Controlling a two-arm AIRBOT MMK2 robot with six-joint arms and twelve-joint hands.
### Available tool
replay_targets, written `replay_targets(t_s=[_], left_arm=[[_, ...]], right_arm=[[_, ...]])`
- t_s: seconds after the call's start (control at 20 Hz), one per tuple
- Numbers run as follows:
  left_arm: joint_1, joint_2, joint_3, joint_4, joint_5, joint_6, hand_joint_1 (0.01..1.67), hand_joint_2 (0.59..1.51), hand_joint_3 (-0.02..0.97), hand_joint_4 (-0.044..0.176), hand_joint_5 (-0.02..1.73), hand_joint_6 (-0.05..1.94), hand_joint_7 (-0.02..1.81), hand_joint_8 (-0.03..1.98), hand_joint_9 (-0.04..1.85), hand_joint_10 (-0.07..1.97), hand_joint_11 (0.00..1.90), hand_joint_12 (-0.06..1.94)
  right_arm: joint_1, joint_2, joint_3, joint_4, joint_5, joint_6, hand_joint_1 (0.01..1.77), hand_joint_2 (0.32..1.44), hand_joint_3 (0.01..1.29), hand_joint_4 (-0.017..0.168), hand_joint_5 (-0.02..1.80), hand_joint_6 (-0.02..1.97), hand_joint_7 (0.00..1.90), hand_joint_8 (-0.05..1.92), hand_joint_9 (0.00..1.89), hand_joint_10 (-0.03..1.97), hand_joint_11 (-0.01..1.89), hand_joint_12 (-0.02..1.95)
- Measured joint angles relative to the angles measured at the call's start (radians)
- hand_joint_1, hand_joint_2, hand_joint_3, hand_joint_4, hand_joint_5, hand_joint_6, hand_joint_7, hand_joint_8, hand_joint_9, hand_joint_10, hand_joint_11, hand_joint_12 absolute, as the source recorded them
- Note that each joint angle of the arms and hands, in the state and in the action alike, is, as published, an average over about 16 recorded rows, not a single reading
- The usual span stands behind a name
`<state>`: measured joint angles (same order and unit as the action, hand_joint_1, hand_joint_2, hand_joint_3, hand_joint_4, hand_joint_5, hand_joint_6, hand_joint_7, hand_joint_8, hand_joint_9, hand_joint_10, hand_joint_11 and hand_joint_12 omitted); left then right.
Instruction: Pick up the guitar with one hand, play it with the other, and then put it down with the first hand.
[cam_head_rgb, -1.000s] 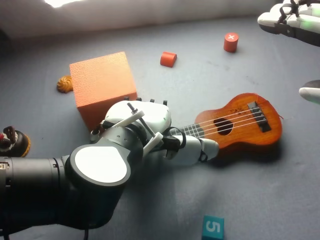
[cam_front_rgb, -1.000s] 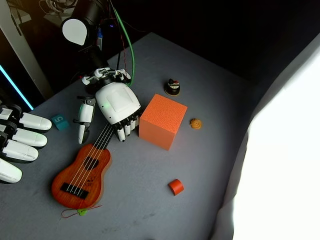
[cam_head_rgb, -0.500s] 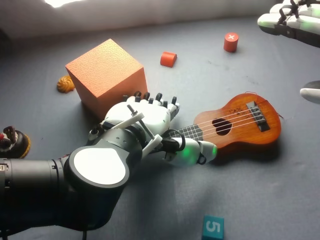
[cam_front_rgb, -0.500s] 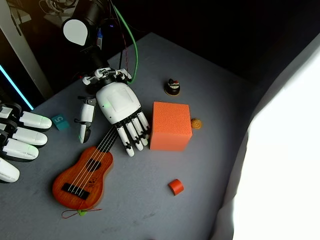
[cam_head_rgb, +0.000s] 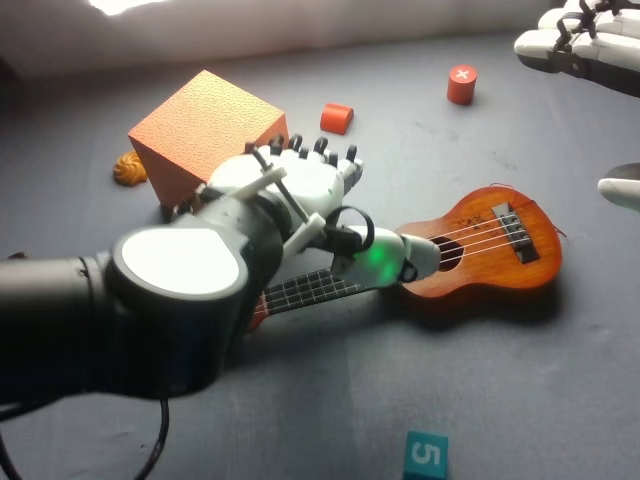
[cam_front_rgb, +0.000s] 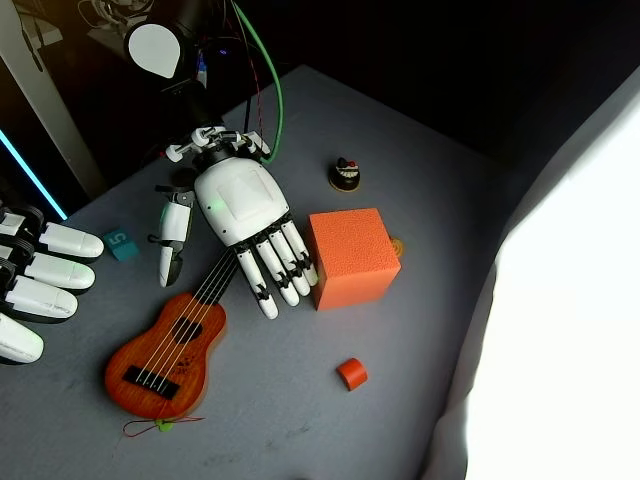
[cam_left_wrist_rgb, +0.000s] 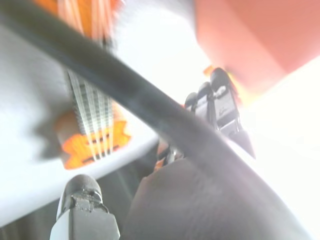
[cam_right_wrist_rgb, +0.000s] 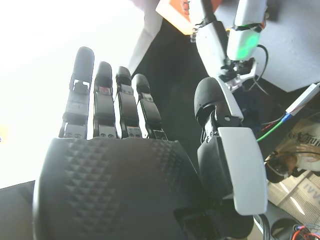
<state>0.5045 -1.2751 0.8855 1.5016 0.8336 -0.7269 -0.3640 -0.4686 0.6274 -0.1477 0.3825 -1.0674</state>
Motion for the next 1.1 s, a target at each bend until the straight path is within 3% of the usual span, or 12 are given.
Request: replay_targets(t_s=[0.3,0.55,0.75,0.9,1.1], left_arm=[[-0.108,0.075,-0.041,-0.141,-0.034,0.149,0.23,0.992,0.002,0.077,0.05,0.01,0.03,0.0,0.03,0.02,0.02,0.2],[-0.21,0.138,-0.071,-0.252,-0.087,0.285,0.56,1.028,-0.001,0.072,0.14,0.03,0.1,0.01,0.11,0.1,0.02,0.54],[-0.295,0.178,-0.078,-0.334,-0.143,0.414,0.82,1.063,-0.003,0.057,0.24,0.21,0.18,0.26,0.18,0.41,0.05,0.89],[-0.354,0.2,-0.075,-0.383,-0.187,0.504,0.97,1.117,0.002,0.044,0.34,0.5,0.27,0.58,0.25,0.74,0.11,1.22],[-0.416,0.222,-0.077,-0.429,-0.23,0.591,1.1,1.158,0.005,0.035,0.48,0.93,0.43,0.99,0.39,1.22,0.23,1.63]], right_arm=[[0.0,0.0,-0.002,-0.002,-0.001,-0.001,0.4,1.33,0.02,0.002,0.08,0.17,0.15,0.01,0.02,0.39,0.02,0.98],[0.0,0.001,-0.003,-0.003,-0.001,-0.001,0.41,1.33,0.02,0.002,0.08,0.23,0.18,0.01,0.02,0.5,0.02,1.11],[0.0,0.001,-0.003,-0.003,-0.001,-0.002,0.43,1.33,0.02,0.002,0.08,0.42,0.24,0.09,0.03,0.7,0.02,1.28],[0.0,0.001,-0.004,-0.003,-0.001,-0.005,0.47,1.33,0.02,0.009,0.12,0.71,0.26,0.39,0.06,0.96,0.02,1.46],[-0.001,0.002,-0.004,-0.003,-0.001,-0.012,0.55,1.36,0.02,0.022,0.22,1.12,0.33,0.83,0.13,1.34,0.07,1.67]])
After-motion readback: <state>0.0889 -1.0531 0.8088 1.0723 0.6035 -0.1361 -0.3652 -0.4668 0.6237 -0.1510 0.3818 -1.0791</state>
